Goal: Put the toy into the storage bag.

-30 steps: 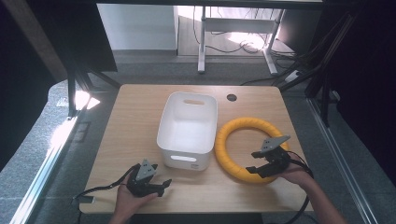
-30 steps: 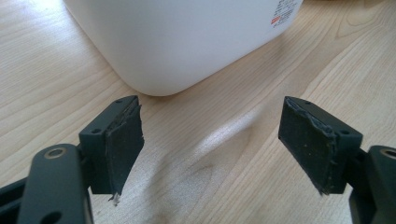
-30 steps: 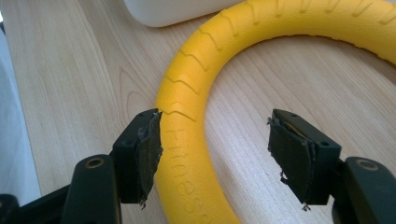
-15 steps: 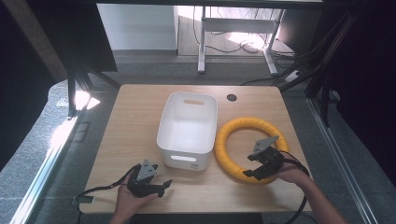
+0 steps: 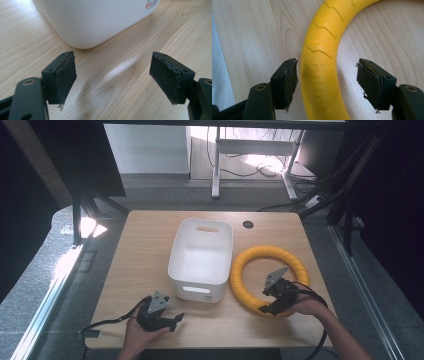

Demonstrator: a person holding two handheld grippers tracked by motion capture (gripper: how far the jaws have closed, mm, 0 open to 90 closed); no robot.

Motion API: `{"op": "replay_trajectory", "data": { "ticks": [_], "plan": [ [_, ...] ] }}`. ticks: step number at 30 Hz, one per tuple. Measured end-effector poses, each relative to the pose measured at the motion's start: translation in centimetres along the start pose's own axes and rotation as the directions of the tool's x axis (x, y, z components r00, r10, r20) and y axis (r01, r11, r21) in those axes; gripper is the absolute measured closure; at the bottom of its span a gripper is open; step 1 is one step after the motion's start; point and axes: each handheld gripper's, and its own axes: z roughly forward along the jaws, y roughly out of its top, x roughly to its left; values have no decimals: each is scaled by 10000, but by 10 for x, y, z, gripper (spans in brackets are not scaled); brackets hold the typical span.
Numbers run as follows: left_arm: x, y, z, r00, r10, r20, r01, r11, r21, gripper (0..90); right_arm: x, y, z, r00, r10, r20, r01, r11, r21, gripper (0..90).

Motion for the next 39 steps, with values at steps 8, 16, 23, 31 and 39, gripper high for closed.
{"op": "replay_trajectory", "data": {
  "ticks": [8,16,23,31,39],
  "plan": [
    [0,0,1,10000,12,-16,-12,10000,33,213,2,-1,12,9994,-298,173,281,9953,930,333],
    [0,0,1,10000,18,-18,-18,10000,34,213,4,-1,19,9988,-480,129,457,9889,1413,349],
    [0,0,1,10000,17,-23,-17,10000,30,213,6,1,25,9973,-717,151,672,9773,2008,377],
    [0,0,1,10000,22,-20,-22,10000,36,213,6,3,30,9964,-840,-128,846,9673,2390,442],
    [0,0,1,10000,19,-9,-19,10000,32,213,6,12,33,9927,-1160,-337,1208,9458,3013,486]
  ]
}}
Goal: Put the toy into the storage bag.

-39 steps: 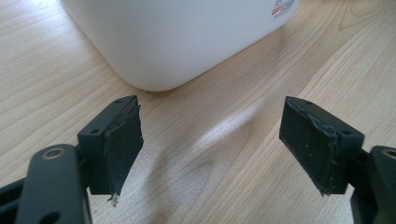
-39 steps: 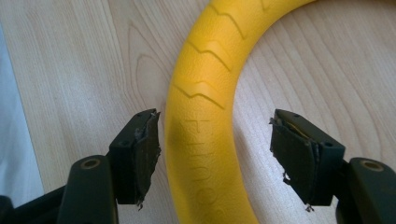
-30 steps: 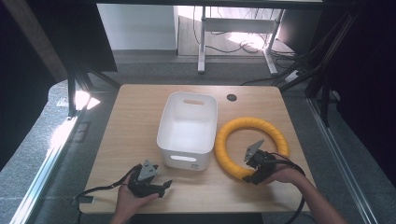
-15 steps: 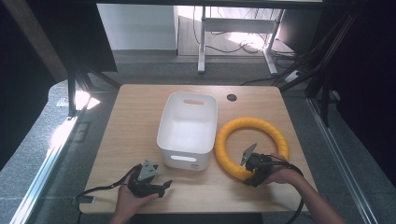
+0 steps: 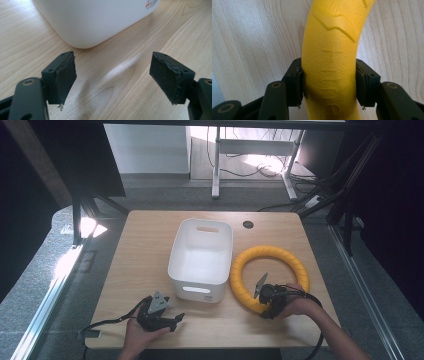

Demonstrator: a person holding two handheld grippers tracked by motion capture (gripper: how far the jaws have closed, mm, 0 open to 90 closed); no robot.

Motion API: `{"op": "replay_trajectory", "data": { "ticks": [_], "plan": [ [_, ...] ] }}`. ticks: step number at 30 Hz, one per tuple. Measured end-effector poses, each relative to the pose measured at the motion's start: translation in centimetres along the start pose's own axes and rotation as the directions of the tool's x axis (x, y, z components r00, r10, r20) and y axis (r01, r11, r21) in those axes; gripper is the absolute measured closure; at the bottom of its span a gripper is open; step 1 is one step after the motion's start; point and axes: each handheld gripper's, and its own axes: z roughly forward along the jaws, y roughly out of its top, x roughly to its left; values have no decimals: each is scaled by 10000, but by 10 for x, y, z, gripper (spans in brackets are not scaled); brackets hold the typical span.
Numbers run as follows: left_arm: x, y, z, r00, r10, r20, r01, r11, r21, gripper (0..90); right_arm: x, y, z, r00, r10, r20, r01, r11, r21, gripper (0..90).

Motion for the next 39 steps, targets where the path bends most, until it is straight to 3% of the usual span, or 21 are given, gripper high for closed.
{"op": "replay_trajectory", "data": {
  "ticks": [5,13,19,23,29,39],
  "plan": [
    [0,0,0,10000,12,6,-12,10000,12,213,-1,3,0,9999,-76,-96,78,9997,233,496],
    [0,0,0,10000,21,-28,-21,10000,24,213,-6,-6,-3,9985,141,-536,-170,9983,-557,500],
    [0,0,0,10000,25,-53,-25,10000,11,213,-9,-9,-12,9963,383,-768,-482,9900,-1326,501],
    [0,0,0,10000,33,-52,-32,10000,20,213,-13,-14,-22,9931,540,-1043,-744,9764,-2029,501],
    [0,0,1,10000,29,-30,-29,10000,37,213,-18,-22,-37,9873,671,-1441,-1091,9455,-3068,502],
    [0,0,1,10000,29,-21,-29,10000,49,212,-22,-28,-48,9807,813,-1776,-1469,9063,-3963,502]
  ]
}}
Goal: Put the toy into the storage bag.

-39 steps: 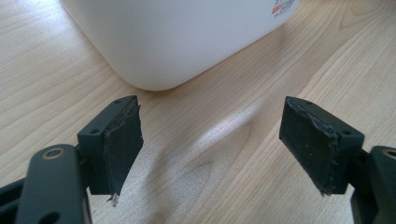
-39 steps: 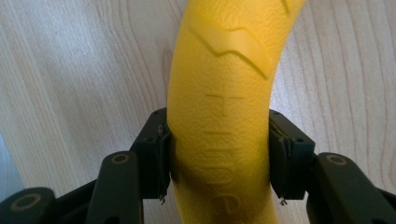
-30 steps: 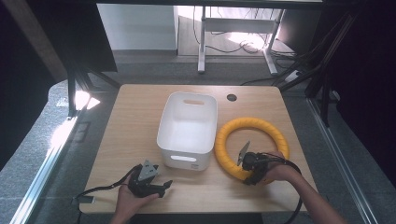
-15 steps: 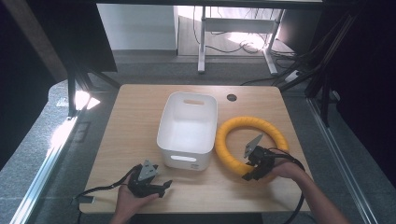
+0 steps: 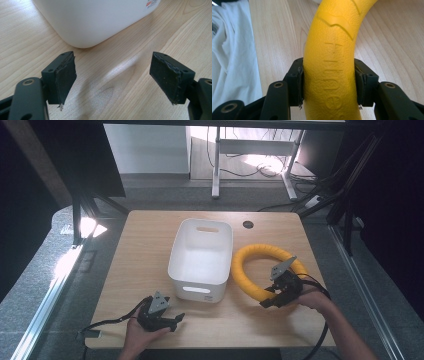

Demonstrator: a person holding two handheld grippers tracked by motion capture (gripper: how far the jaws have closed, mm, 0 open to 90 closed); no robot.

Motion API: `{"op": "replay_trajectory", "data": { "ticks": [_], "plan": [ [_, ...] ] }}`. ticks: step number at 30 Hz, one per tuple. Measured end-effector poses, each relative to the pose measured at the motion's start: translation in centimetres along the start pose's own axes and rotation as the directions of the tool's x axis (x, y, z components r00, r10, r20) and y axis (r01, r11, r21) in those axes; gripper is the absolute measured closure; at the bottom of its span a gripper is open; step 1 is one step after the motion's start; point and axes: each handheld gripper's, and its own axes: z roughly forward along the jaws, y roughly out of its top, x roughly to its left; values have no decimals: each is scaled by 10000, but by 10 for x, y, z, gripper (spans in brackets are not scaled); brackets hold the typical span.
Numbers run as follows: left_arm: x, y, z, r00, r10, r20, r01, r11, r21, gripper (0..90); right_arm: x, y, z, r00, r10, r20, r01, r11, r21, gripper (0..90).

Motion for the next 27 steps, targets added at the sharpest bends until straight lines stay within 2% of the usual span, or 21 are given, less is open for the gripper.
{"op": "replay_trajectory", "data": {
  "ticks": [6,13,23,27],
  "plan": [
    [0,0,0,10000,14,6,-14,10000,1,212,-1,0,-9,9993,265,-258,-284,9970,-725,503],
    [0,0,0,10000,3,2,-3,10000,-10,212,-6,-2,-21,9972,559,-504,-640,9820,-1775,503],
    [0,0,0,10000,-2,6,2,10000,-17,211,-9,-2,-28,9950,742,-668,-881,9673,-2377,504],
    [0,0,1,10000,7,15,-7,10000,11,210,-11,-3,-31,9931,884,-764,-1058,9581,-2662,503]
  ]
}}
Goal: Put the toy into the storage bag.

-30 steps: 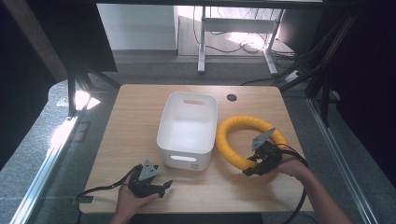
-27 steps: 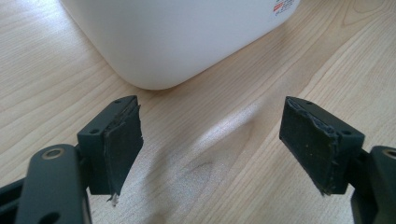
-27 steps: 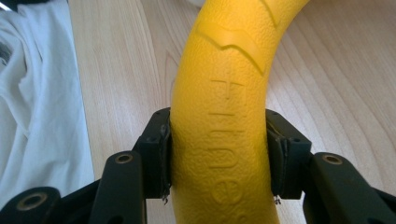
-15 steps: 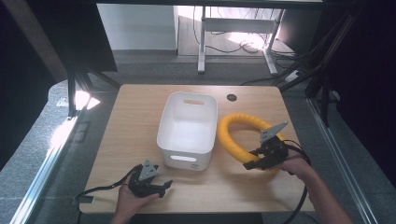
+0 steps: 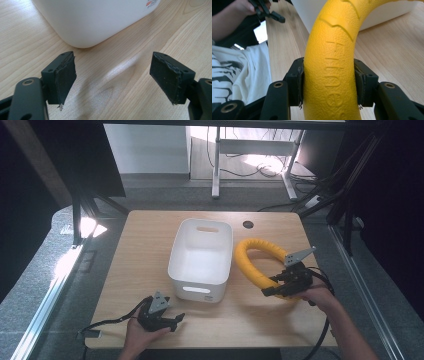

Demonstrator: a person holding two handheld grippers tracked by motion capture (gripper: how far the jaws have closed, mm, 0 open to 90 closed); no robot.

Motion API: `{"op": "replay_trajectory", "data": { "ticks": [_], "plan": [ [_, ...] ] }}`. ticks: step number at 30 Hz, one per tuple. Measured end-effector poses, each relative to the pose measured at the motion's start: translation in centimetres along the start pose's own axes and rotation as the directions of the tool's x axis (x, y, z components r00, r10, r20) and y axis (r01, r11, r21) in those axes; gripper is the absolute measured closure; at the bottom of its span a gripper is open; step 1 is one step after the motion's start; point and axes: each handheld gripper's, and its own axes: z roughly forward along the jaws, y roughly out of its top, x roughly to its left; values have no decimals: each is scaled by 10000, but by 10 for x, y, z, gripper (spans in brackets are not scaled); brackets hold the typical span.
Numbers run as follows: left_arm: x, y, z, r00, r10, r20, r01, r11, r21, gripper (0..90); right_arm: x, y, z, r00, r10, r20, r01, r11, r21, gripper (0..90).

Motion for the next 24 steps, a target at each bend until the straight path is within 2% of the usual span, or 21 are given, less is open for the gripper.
{"op": "replay_trajectory", "data": {
  "ticks": [14,24],
  "plan": [
    [0,0,0,10000,-11,-5,11,10000,-32,210,-2,4,-10,9994,336,-130,-346,9953,-908,504],
    [0,0,0,10000,-19,1,19,10000,-38,210,-2,7,-13,9994,353,-63,-358,9908,-1306,505]
  ]
}}
